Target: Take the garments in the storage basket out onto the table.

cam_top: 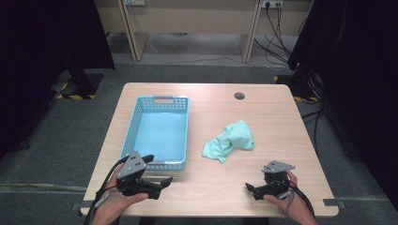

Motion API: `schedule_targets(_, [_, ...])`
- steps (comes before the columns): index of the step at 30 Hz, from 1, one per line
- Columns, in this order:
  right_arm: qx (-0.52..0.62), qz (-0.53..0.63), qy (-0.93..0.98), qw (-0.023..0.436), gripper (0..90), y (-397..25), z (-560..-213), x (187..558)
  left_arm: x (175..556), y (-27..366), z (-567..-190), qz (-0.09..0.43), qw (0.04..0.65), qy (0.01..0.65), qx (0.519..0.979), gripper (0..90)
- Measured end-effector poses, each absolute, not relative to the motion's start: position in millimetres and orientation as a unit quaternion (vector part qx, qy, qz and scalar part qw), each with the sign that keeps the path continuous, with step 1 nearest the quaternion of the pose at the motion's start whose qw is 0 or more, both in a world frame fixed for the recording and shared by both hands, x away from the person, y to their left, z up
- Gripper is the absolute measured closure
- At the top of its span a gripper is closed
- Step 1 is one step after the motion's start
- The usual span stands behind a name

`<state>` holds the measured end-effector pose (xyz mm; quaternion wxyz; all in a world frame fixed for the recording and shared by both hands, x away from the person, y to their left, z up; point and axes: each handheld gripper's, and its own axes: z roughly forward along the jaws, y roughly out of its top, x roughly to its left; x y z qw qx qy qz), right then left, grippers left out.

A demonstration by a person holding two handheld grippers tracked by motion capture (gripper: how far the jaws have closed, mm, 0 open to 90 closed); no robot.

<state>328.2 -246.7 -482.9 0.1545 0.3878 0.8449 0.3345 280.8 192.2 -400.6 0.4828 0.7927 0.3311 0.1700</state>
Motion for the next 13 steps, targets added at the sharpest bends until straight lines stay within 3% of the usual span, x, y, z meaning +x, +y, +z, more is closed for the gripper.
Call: schedule_targets(13, [0.388, 0.334, 0.845, 0.154, 0.3, -246.7, -482.9, 328.2, 271.5, 202.3, -408.9, 0.172, 0.485, 0.341, 0.787, 3.7])
